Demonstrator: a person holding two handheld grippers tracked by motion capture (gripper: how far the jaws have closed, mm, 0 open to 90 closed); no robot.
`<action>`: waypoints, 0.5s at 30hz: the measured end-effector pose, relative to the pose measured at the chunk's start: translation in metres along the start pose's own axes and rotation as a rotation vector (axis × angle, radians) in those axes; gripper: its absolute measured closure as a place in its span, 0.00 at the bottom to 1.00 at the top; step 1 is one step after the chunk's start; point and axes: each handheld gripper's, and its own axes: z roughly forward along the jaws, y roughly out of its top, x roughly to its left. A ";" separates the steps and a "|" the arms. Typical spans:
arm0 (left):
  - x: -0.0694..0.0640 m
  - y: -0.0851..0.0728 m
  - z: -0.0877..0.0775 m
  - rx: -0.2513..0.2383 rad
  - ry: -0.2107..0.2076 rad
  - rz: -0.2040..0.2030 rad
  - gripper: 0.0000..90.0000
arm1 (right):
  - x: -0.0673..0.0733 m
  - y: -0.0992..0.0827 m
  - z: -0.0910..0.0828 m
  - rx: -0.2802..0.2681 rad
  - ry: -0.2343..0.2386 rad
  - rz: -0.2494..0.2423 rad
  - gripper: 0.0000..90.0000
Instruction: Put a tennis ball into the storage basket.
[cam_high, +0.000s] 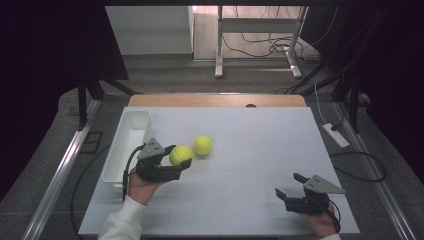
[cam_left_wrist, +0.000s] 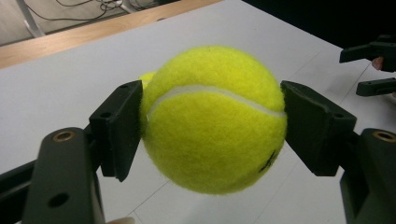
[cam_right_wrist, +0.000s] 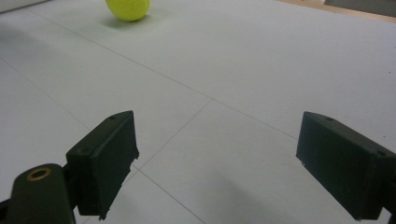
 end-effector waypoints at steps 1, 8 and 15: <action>0.000 0.000 0.000 0.000 0.000 0.000 0.29 | 0.000 0.000 0.000 0.000 0.000 0.000 0.14; 0.001 0.004 -0.003 -0.022 0.008 0.001 0.29 | 0.000 0.000 0.000 0.000 -0.001 -0.001 0.14; 0.002 0.007 -0.003 -0.030 0.012 0.003 0.29 | 0.000 0.000 0.000 0.001 -0.002 -0.002 0.14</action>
